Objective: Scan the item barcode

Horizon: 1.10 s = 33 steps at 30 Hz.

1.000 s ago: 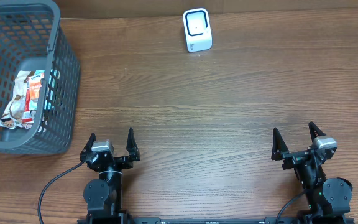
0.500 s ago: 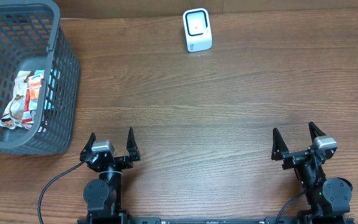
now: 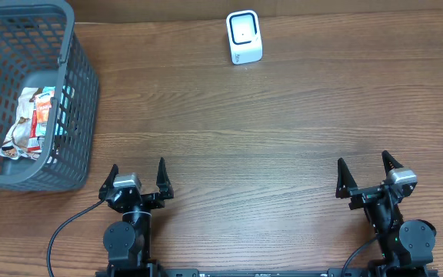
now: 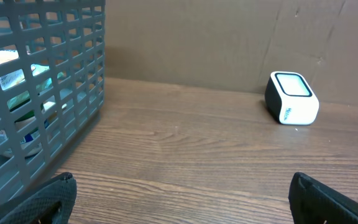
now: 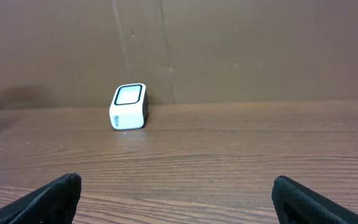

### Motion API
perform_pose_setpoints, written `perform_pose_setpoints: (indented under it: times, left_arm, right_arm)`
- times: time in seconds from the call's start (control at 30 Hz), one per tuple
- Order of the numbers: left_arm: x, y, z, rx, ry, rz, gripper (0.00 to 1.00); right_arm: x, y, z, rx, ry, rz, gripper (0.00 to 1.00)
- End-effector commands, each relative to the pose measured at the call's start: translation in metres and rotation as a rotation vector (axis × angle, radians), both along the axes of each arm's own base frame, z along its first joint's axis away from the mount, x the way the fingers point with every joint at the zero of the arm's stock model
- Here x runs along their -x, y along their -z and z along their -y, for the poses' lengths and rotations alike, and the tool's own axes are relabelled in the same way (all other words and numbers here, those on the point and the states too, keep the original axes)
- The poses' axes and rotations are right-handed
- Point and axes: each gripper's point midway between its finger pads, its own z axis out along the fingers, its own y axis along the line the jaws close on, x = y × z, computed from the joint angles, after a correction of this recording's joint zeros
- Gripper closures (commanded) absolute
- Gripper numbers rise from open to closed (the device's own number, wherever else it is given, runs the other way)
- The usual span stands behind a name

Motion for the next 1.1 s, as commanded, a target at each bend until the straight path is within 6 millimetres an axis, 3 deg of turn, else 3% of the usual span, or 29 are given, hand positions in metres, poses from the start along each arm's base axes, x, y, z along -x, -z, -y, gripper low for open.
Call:
perform_pose_setpoints:
  times: [0.0, 0.73, 0.83, 0.93, 1.07]
  left_arm:
    - [0.0, -0.001, -0.001, 0.008, -0.008, 0.008, 0.0]
    - [0.0, -0.001, -0.001, 0.011, -0.009, 0.009, 0.0]
    - [0.0, -0.008, -0.003, 0.01, -0.021, 0.037, 0.01]
    - [0.0, -0.006, 0.001, 0.011, 0.001, 0.031, 0.0]
    - [0.0, -0.012, 0.02, 0.018, 0.115, 0.038, 0.0]
  right_arm:
    - [0.0, 0.002, 0.002, 0.0, 0.01, 0.002, 0.0]
    - [0.0, 0.002, 0.002, 0.0, 0.01, 0.002, 0.0]
    - [0.0, 0.002, 0.002, 0.0, 0.01, 0.002, 0.0]
    - [0.0, 0.002, 0.002, 0.0, 0.01, 0.002, 0.0]
    - [0.0, 0.002, 0.002, 0.0, 0.01, 0.002, 0.0]
